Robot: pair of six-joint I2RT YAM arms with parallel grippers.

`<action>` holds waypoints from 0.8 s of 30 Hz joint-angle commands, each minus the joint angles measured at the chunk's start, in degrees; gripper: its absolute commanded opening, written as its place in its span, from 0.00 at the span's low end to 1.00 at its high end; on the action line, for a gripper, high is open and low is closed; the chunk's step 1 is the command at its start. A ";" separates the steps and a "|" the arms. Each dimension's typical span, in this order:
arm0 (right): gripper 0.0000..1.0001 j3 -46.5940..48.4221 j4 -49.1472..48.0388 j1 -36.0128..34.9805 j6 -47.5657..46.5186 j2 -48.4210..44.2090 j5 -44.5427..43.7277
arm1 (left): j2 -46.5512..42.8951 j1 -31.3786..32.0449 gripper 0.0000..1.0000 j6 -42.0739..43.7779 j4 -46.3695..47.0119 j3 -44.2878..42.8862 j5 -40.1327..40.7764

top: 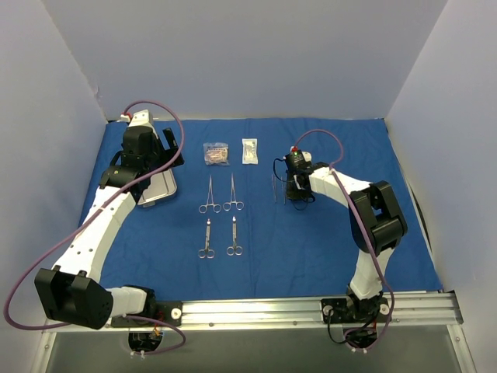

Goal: Open and lay out the surgical kit
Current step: Place the medical item in the surgical kit.

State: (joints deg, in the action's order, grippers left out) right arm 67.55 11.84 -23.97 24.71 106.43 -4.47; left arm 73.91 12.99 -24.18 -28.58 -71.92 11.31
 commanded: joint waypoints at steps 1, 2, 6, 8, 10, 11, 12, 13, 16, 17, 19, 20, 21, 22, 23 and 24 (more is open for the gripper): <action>0.00 -0.31 1.88 0.06 0.95 0.27 -1.60 | -0.17 -0.34 0.95 0.54 3.44 -0.24 -0.06; 0.00 -0.31 1.96 0.06 0.95 0.35 -1.51 | -0.17 -0.34 0.95 0.54 3.44 -0.24 -0.23; 0.02 -0.40 1.61 0.06 1.22 0.71 -1.42 | -0.17 -0.43 0.95 0.54 3.44 -0.24 -0.24; 0.04 -0.49 1.61 0.06 1.48 0.79 -1.51 | -0.08 -0.34 0.95 0.54 3.44 -0.15 -0.24; 0.04 -0.49 1.44 0.06 1.57 0.79 -1.51 | -0.17 -0.34 0.95 0.54 3.44 -0.15 -0.41; 0.05 -0.49 1.44 0.06 1.57 0.88 -1.51 | -0.17 -0.34 0.95 0.54 3.44 -0.15 -0.50; 0.05 -0.40 1.35 0.06 1.57 0.97 -1.42 | -0.17 -0.42 0.95 0.46 3.44 -0.15 -0.50; 0.05 -0.40 1.35 0.06 1.66 0.88 -1.51 | -0.17 -0.43 0.95 0.45 3.53 -0.15 -0.50; 0.08 -0.23 1.44 0.06 1.83 0.71 -1.68 | -0.26 -0.43 0.95 0.45 3.53 -0.15 -0.59; 0.08 -0.31 1.35 0.06 1.83 0.62 -1.60 | -0.26 -0.43 0.95 0.45 3.44 -0.15 -0.59; 0.11 -0.23 1.44 0.06 1.92 0.44 -1.77 | -0.34 -0.34 0.96 0.54 3.53 -0.15 -0.68; 0.12 -0.14 1.61 0.06 1.92 0.27 -1.86 | -0.34 -0.34 0.96 0.54 3.53 -0.15 -0.68; 0.13 0.04 1.79 0.06 1.92 0.09 -2.03 | -0.43 -0.42 0.96 0.46 3.44 -0.15 -0.59; 0.13 0.13 1.70 0.06 2.01 0.00 -2.03 | -0.43 -0.34 0.95 0.54 3.53 -0.15 -0.59; 0.14 0.21 1.87 0.06 2.01 -0.52 -2.12 | -0.43 -0.42 0.96 0.54 3.44 -0.15 -0.68; 0.14 0.30 2.14 0.06 2.10 -0.79 -2.38 | -0.43 -0.43 0.96 0.63 3.44 -0.15 -0.59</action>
State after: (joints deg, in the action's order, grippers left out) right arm 67.48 11.81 -23.97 25.76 106.72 -4.71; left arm 73.95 12.99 -24.18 -28.38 -71.90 11.27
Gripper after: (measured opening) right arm 0.137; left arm 0.955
